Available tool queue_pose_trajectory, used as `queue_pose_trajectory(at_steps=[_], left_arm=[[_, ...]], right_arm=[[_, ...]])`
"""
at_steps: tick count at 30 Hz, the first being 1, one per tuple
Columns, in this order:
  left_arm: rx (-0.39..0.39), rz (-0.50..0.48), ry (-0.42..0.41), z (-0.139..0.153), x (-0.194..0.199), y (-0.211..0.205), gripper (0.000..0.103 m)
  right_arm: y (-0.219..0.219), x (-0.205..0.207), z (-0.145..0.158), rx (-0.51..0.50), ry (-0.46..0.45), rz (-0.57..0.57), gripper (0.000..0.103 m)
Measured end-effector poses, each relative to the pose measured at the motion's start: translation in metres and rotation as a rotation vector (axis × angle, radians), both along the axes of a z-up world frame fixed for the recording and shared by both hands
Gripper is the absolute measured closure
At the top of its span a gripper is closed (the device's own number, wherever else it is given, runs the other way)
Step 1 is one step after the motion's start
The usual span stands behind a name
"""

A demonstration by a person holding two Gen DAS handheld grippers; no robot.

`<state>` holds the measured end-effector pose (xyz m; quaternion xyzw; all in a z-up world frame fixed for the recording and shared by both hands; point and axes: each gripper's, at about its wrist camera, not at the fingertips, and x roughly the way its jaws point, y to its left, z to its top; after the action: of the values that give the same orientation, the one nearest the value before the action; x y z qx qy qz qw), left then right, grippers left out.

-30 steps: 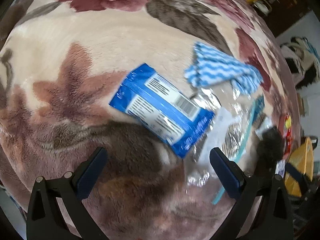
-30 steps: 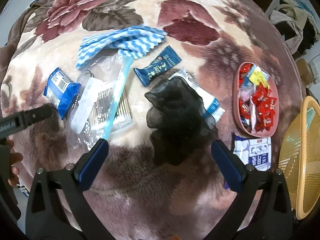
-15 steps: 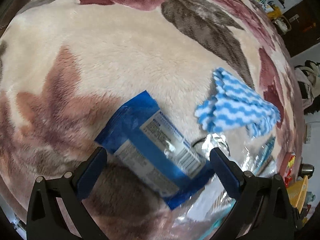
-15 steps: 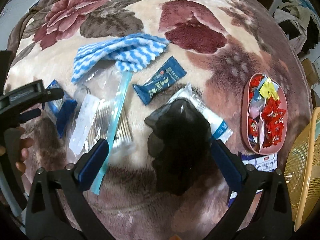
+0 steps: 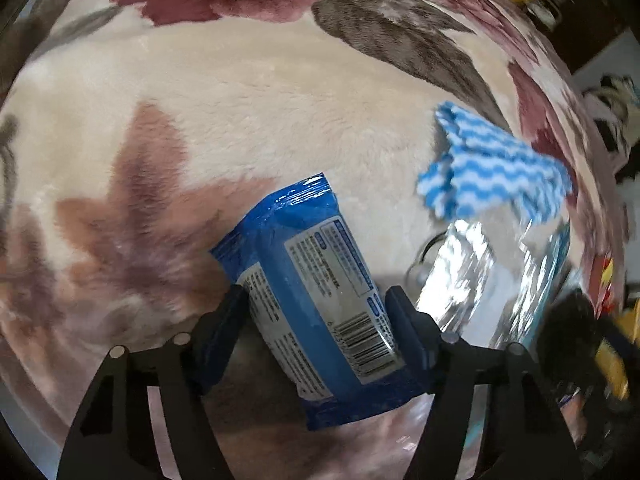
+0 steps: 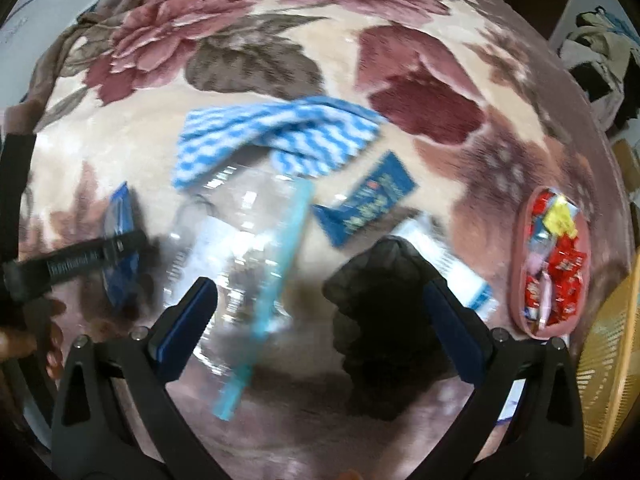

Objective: Organize soft objects
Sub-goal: 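Grasp the blue wet-wipe pack with the left gripper while the right gripper approaches the zip bag, then grasp the clear zip bag with the right gripper while the left gripper holds the wet-wipe pack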

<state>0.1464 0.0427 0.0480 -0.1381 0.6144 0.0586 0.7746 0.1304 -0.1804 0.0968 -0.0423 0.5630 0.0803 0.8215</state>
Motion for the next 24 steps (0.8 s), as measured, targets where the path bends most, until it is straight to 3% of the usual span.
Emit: queue_pose_trajectory(at_steps=[4,11,13,15,16,18,21,24], left_arm=[[0.023,-0.018,0.008,0.002,-0.018,0.013,0.031],[-0.051,0.008,0.021,-0.013,-0.028,0.034,0.025],[-0.05,0.008,0.037,-0.019,-0.029,0.034,0.027],[-0.038,0.002,0.039,-0.022,-0.031,0.035,0.035],[-0.031,0.0,0.036,-0.022,-0.032,0.035,0.037],[-0.037,0.001,0.018,-0.019,-0.034,0.036,0.041],[-0.032,-0.008,-0.001,-0.015,-0.036,0.037,0.043],[-0.028,-0.009,-0.009,-0.013,-0.041,0.039,0.044]], right_arm=[[0.017,0.004,-0.005,0.03,0.014,0.033,0.0],[0.029,0.018,-0.024,0.089,0.062,0.023,0.001],[0.029,0.023,-0.027,0.097,0.068,0.006,0.005],[0.03,0.027,-0.028,0.103,0.071,0.0,0.032],[0.031,0.029,-0.029,0.104,0.078,0.001,0.038],[0.035,0.032,-0.028,0.119,0.085,0.019,0.067],[0.041,0.029,-0.02,0.139,0.059,0.05,0.083],[0.044,0.021,-0.011,0.199,0.03,0.081,0.085]])
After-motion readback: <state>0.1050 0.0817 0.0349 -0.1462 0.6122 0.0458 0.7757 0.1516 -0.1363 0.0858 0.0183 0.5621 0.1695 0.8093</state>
